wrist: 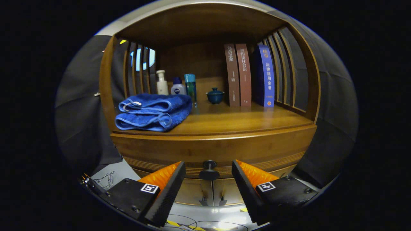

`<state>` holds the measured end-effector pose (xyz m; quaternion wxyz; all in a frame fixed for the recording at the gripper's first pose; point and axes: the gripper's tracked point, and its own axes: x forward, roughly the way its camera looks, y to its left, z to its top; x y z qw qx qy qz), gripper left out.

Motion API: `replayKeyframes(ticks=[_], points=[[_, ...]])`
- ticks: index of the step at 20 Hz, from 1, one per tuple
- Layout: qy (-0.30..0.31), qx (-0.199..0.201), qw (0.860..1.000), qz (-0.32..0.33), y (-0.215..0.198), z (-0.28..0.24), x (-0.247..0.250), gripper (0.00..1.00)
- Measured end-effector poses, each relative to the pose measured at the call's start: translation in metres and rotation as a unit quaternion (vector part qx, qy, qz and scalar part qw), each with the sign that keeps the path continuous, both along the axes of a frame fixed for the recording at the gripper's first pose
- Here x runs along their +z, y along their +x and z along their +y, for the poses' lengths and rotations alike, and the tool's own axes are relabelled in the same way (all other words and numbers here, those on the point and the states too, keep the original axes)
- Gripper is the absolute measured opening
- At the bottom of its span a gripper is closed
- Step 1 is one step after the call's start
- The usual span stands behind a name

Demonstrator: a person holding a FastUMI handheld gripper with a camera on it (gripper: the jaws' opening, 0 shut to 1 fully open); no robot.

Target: Pull open the drawer, take out the items inside it, and place them on the countertop above the cabinet.

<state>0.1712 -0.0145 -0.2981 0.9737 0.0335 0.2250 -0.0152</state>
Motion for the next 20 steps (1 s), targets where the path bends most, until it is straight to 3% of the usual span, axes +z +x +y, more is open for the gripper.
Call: replayKeyframes(ticks=[5, 10, 11, 12, 13, 15, 20], points=[[-0.002, 0.009, 1.0, 0.025, 0.014, 0.005, -0.023, 0.85], [-0.011, 0.01, 0.999, 0.046, 0.015, 0.006, -0.035, 0.51], [-0.013, 0.009, 0.999, 0.045, 0.016, 0.008, -0.037, 0.51], [-0.016, 0.008, 0.999, 0.046, 0.014, 0.007, -0.034, 0.42], [-0.017, 0.01, 0.999, 0.046, 0.016, 0.006, -0.037, 0.42], [-0.02, 0.014, 0.999, 0.048, 0.016, 0.006, -0.036, 0.32], [-0.029, 0.026, 0.998, 0.057, 0.014, 0.006, -0.037, 0.33]])
